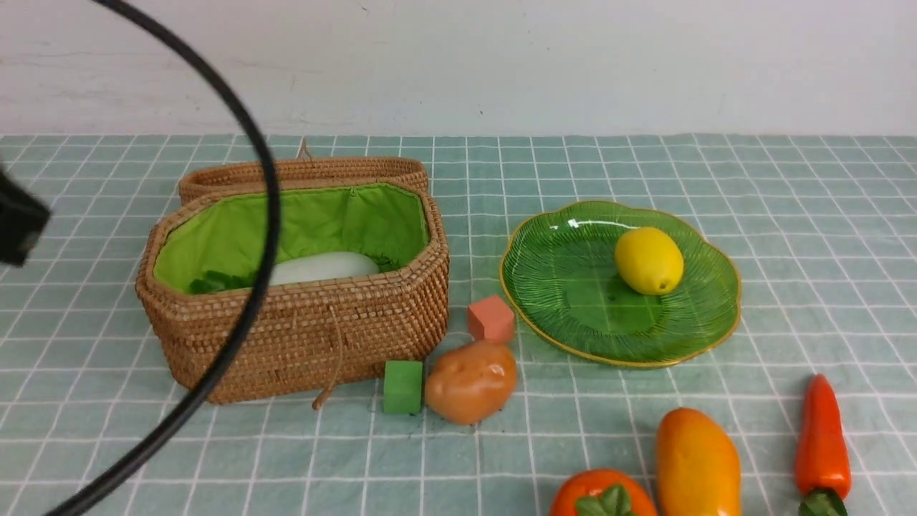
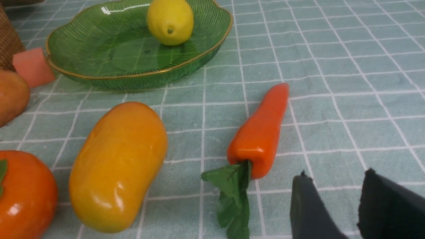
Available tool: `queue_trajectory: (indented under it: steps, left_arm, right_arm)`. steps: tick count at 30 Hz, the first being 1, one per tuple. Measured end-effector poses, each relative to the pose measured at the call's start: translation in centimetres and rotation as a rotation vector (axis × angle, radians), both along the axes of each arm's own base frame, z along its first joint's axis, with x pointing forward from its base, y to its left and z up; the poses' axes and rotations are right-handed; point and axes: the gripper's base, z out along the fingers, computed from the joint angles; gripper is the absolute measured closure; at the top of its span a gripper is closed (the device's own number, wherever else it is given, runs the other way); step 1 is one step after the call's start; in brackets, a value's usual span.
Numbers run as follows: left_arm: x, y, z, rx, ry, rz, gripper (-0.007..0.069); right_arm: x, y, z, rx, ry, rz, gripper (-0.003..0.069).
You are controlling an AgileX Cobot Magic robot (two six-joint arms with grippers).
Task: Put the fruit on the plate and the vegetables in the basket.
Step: Use the right arm to grab a carrot and put it into the left basket
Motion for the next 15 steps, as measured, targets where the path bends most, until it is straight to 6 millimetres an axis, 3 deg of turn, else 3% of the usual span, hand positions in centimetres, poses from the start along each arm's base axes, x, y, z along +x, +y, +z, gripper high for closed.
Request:
queue_trajectory:
  steps: [1, 6, 10, 15]
  left_arm:
    - [-1.7, 0.3, -0.2, -0.044, 0.016, 0.021, 0.0638]
    - [-6.6, 0.7, -3.4, -0.186, 0.017, 0.019, 0.0638]
    - [-7.7, 0.8, -4.8, -0.255, -0.091, 0.013, 0.0638]
    - [-8.3, 0.9, -5.1, -0.309, -0.203, 0.008, 0.0638]
  right_arm:
    - [0.0, 0.0, 0.0, 0.000, 0.000, 0.000, 0.0419]
    - [0.0, 0.0, 0.0, 0.000, 0.000, 0.000, 0.0419]
    - [0.0, 0.0, 0.0, 0.000, 0.000, 0.000, 0.0419]
    - [0.0, 0.0, 0.0, 0.000, 0.000, 0.000, 0.0419]
